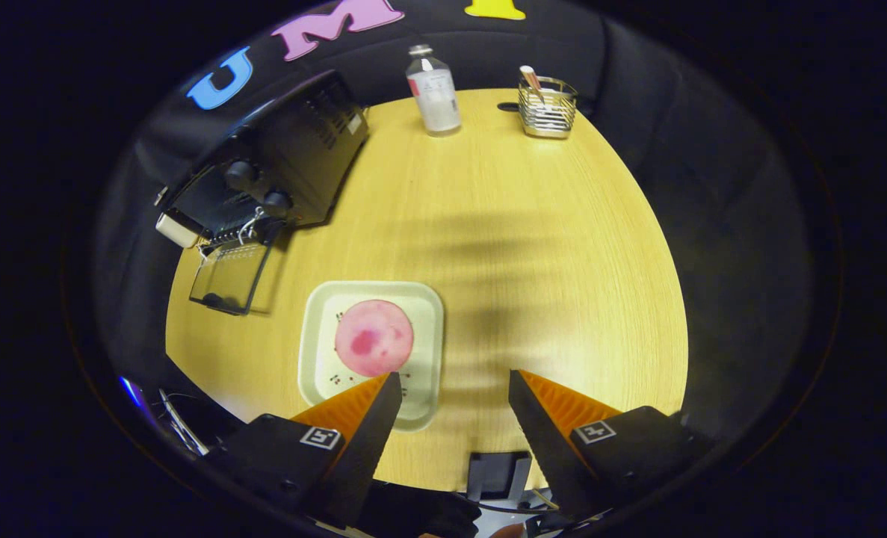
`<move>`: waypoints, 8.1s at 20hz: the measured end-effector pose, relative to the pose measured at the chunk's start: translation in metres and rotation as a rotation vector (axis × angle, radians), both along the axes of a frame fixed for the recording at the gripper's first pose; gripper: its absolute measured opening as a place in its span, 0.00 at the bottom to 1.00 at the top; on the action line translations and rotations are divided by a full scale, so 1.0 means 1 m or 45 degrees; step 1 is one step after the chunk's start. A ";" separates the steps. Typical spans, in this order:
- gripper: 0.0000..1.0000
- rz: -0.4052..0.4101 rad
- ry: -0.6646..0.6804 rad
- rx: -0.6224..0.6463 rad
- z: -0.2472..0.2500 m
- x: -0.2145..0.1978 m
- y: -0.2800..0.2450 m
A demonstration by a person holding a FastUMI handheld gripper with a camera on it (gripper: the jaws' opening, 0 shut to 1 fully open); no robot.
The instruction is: Open the toaster oven, put the food inside, and close the toaster oven door.
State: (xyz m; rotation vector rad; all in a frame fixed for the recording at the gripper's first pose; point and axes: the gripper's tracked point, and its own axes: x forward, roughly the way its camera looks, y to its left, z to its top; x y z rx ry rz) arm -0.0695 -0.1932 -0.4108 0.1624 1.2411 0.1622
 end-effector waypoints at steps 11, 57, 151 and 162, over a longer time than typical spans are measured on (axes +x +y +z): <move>0.74 0.049 0.236 0.130 -0.037 0.011 0.030; 0.05 -0.760 0.150 0.779 0.071 0.030 0.278; 1.00 -0.090 -0.799 -0.248 0.100 0.045 0.358; 0.98 -0.044 -1.097 -0.197 0.202 0.033 0.329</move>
